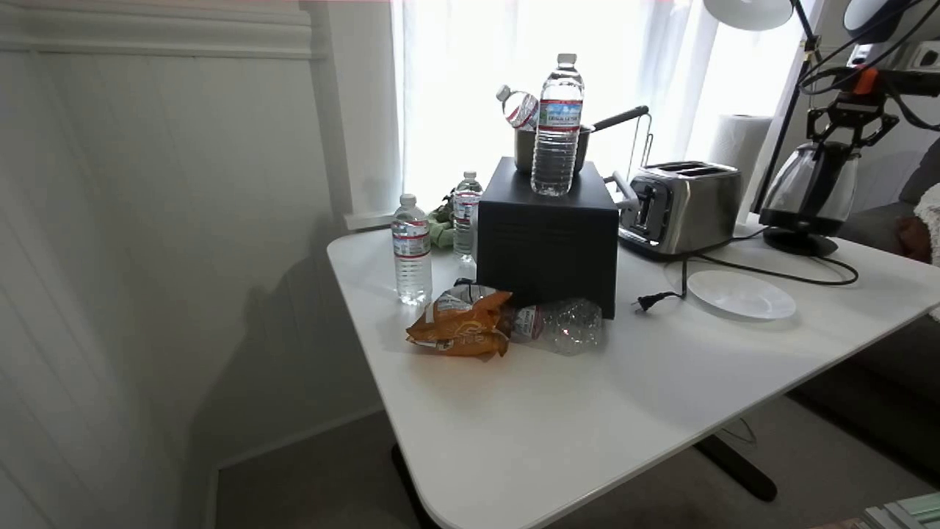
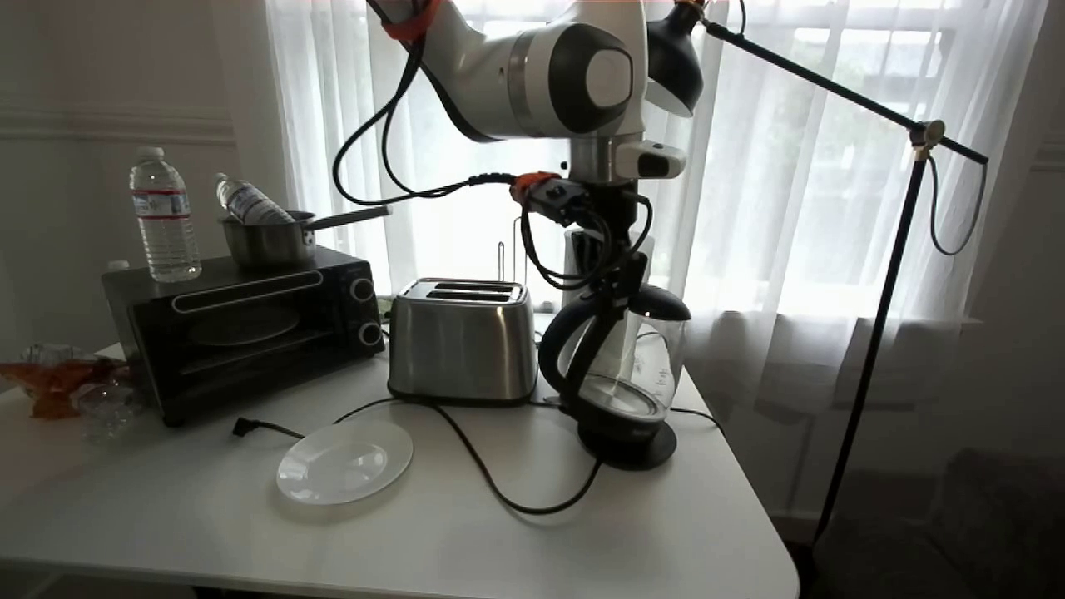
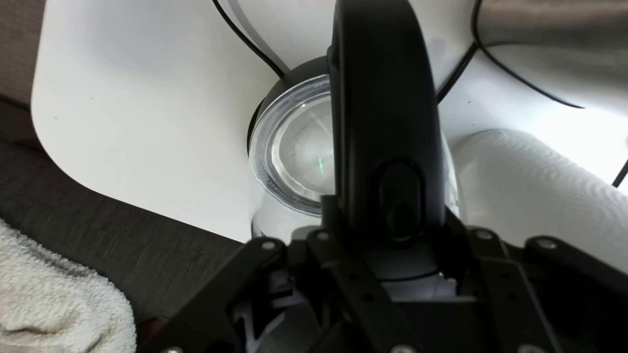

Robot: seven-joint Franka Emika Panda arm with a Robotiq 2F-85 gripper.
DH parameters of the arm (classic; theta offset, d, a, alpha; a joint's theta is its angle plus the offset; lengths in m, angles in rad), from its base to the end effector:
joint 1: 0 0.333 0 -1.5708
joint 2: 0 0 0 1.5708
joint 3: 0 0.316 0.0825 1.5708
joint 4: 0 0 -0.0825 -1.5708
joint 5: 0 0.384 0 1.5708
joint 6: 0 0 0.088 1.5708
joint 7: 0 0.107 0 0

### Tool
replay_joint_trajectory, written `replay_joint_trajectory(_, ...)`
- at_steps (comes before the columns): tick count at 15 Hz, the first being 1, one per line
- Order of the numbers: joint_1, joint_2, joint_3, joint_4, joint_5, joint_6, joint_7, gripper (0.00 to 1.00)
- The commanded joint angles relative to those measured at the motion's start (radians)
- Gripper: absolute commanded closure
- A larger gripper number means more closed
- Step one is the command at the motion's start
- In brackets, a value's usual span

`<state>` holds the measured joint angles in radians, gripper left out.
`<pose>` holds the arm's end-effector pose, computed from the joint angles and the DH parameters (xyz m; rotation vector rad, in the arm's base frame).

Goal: Pick up the kettle, then place it on the table

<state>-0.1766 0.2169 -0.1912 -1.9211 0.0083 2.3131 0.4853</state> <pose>0.5822 -0.2183 0.3994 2.8293 -1.2807 0.2815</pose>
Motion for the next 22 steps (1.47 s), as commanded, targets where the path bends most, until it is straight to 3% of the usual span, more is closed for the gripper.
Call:
replay_joint_trajectory(1, 0.016, -0.1, -0.01, -0.077, -0.004, 0.039, -0.011, 0.8)
replay_joint_trajectory(8, 0.033, -0.227, -0.001, -0.198, -0.061, 0.084, 0.021, 0.8)
replay_joint_trajectory(16, 0.017, -0.459, 0.051, -0.439, -0.118, 0.118, 0.012, 0.8)
replay_joint_trajectory(18, 0.011, -0.507, 0.065, -0.477, -0.114, 0.067, -0.009, 0.8)
replay_joint_trajectory(19, 0.007, -0.396, 0.064, -0.406, -0.088, 0.078, -0.007, 0.8)
replay_joint_trajectory(20, 0.006, -0.412, 0.068, -0.425, -0.087, 0.071, -0.007, 0.55)
replay_joint_trajectory(22, 0.006, -0.402, 0.069, -0.432, -0.087, 0.07, -0.007, 0.55)
